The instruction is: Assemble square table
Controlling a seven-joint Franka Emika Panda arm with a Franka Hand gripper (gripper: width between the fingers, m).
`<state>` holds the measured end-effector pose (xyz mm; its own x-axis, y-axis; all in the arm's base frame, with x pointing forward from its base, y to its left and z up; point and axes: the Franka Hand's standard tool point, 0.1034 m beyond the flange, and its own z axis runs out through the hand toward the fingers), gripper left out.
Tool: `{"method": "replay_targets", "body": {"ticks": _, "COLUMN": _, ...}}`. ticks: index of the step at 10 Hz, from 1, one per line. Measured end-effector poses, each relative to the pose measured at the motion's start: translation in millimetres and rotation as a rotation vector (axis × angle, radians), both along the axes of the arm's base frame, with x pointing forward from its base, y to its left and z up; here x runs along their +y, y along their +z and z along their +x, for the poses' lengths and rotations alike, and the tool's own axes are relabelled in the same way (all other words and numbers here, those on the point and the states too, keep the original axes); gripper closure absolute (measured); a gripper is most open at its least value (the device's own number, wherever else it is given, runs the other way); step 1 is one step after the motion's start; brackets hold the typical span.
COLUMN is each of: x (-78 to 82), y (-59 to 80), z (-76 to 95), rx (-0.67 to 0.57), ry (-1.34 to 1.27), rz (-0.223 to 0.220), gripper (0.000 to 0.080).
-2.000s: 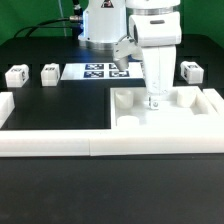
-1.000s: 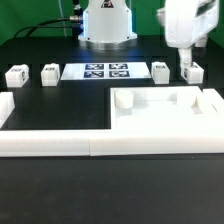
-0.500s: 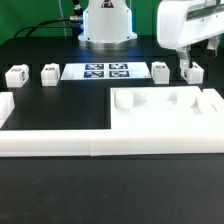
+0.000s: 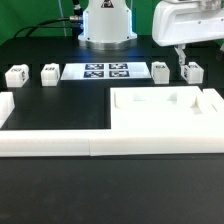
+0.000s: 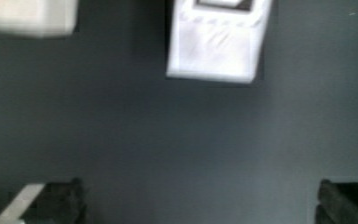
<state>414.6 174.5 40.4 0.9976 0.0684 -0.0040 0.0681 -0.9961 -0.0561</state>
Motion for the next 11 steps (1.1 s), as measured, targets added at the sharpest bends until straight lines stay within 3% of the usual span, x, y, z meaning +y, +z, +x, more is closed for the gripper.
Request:
{"method": "replay_targets", "body": {"ticks": 3, "x": -4.6, "y": -3.2, "z": -9.4, "rx": 0.081, "ry": 0.037, "rz": -0.030, "gripper": 0.0150}}
{"method": "replay_targets", "body": {"ticks": 4, "x": -8.4, "y": -2.4, "z": -13.6, "rx": 0.206, "ry": 0.043, "rz": -0.064, "gripper": 0.0150}}
{"method": "replay_targets", "body": {"ticks": 5, "x": -9.3, "y": -5.5, "z": -10.4, "rx": 0.290, "ry": 0.035, "rz": -0.068, "gripper": 0.0150}}
{"method": "replay_targets", "body": {"ticks": 11, "x": -14.1, "y": -11.2, "z": -19.0, "rx": 0.653, "ry": 0.046, "rz": -0.148, "gripper": 0.0150}}
